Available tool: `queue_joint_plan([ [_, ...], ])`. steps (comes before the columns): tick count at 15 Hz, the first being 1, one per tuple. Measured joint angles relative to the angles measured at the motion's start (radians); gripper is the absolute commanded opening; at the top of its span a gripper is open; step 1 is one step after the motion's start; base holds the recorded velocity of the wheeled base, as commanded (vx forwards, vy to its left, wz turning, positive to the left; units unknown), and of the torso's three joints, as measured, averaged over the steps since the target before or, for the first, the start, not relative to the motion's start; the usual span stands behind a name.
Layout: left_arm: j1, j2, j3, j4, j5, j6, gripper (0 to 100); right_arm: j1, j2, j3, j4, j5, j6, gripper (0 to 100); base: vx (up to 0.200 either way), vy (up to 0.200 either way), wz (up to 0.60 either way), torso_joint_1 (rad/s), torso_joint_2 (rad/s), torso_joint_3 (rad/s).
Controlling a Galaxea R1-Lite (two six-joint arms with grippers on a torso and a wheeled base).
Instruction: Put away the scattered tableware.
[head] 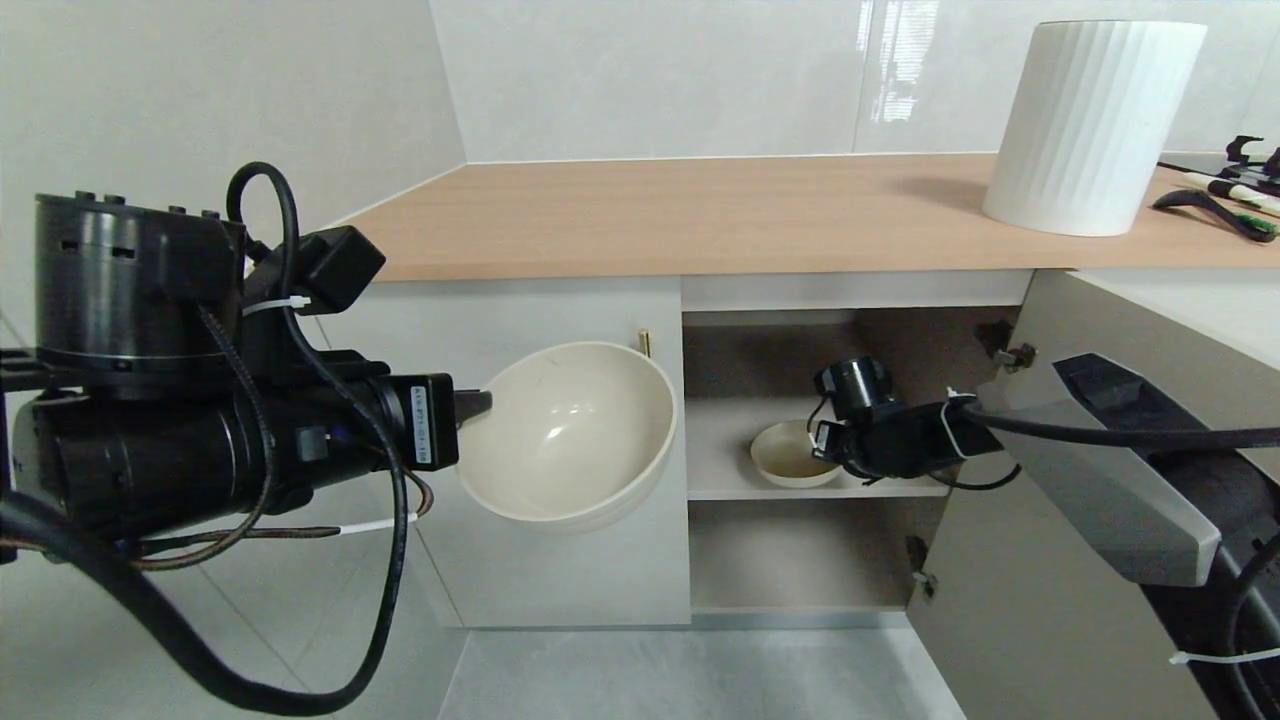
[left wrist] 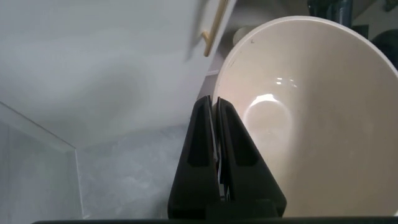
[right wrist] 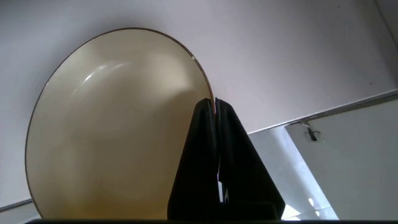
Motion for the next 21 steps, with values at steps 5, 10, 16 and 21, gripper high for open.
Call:
queue_joint_plan([
  [5, 0.0, -0.001, 0.0, 0.0, 0.0, 0.001, 0, -0.029, 0.054, -0.058, 0.001, -0.014, -0.005, 0, 0.0, 0.0, 0.0, 0.0, 0.0, 0.0],
  [10, -0.001, -0.001, 0.001, 0.0, 0.0, 0.001, 0, -0.03, 0.081, -0.085, 0.001, -0.017, -0.007, 0, 0.0, 0.0, 0.0, 0.0, 0.0, 0.0],
  [16, -0.007, -0.003, 0.002, 0.0, 0.0, 0.0, 0, -0.03, 0.11, -0.13, 0.002, -0.027, -0.021, 0, 0.0, 0.0, 0.0, 0.0, 0.0, 0.0],
  [21, -0.007, -0.003, 0.002, 0.0, 0.0, 0.0, 0, -0.03, 0.127, -0.152, 0.003, -0.028, -0.027, 0, 0.0, 0.0, 0.0, 0.0, 0.0, 0.0],
])
